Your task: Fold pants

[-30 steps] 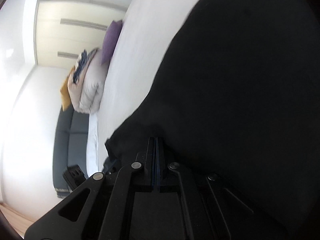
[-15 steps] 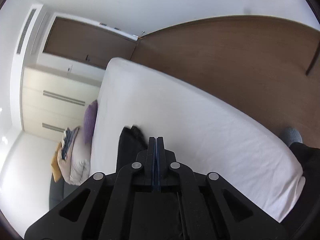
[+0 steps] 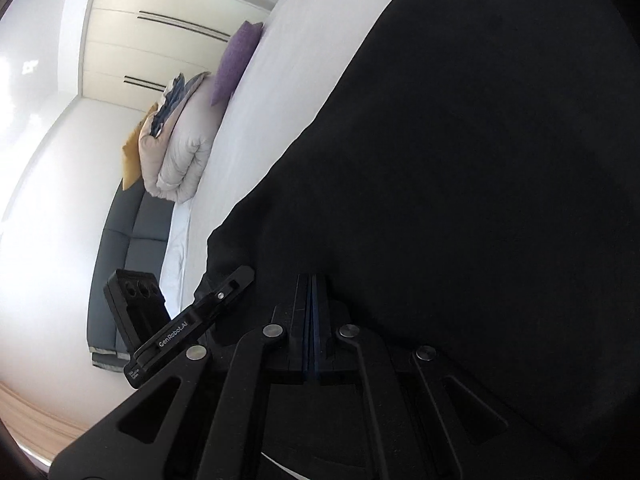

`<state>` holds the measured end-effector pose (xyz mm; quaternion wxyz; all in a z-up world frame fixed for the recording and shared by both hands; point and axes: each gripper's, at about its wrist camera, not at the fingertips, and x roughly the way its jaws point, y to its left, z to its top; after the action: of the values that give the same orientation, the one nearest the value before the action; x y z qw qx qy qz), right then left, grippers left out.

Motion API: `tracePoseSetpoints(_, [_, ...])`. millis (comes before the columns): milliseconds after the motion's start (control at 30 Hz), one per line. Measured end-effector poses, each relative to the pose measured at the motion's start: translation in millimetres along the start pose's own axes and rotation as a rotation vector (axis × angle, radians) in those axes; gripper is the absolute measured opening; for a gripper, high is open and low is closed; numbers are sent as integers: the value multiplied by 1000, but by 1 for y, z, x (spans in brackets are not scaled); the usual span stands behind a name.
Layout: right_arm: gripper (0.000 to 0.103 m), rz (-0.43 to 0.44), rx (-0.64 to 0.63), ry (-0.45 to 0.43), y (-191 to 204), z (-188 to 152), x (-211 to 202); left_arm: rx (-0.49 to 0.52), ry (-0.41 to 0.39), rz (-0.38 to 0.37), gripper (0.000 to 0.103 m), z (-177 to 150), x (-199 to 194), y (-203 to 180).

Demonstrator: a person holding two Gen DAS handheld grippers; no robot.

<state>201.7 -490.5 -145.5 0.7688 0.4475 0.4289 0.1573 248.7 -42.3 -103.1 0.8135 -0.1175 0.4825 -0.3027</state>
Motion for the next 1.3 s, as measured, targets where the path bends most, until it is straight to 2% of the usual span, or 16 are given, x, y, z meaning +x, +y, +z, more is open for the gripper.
tracePoseSetpoints(67, [0,6,45,-46,-27,24,-15,15,1,-3,4,-2,-10,11])
tracePoseSetpoints(167, [0,16,84,-108,-55,42,-52,17,-25,39,4,0,-30,32])
tracePoseSetpoints(300, [0,14,104,-143,-57,47,-50,-40,-74,107,4,-7,-68,91])
tracePoseSetpoints(400, [0,-1,104,-151,-69,51,-68,-111,-115,155,4,-10,-96,139])
tracePoseSetpoints(467, [0,-9,102,-159,-74,52,-78,-154,-153,143,5,-11,-118,167])
tracePoseSetpoints(567, [0,-16,109,-179,-78,51,-93,-142,-184,223,4,-13,-147,191])
tracePoseSetpoints(633, [0,-30,122,-191,-77,53,-98,-135,-194,313,4,-16,-164,209])
tracePoseSetpoints(667, [0,-43,128,-199,-74,53,-101,-149,-214,326,4,-18,-176,218])
tracePoseSetpoints(767, [0,-73,116,-234,-61,54,-118,-166,-272,412,1,-24,-206,223])
tracePoseSetpoints(833, [0,-33,84,-214,-46,53,-114,-160,-311,407,2,-27,-215,207])
tracePoseSetpoints(900, [0,31,23,-127,-12,50,-83,-139,-336,362,2,-28,-215,183])
tracePoseSetpoints(967, [0,75,-58,-4,26,41,-36,-105,-335,337,13,-26,-200,154])
tracePoseSetpoints(1067, [0,118,-107,169,69,27,38,-69,-277,359,17,-21,-162,133])
tracePoseSetpoints(1133, [0,121,-121,250,91,18,84,-83,-202,403,16,-16,-131,137])
tracePoseSetpoints(1233, [0,92,-148,332,112,6,151,-173,-219,331,8,-25,-130,164])
tracePoseSetpoints(1300, [0,42,-131,333,110,6,186,-206,-227,287,5,-27,-132,176])
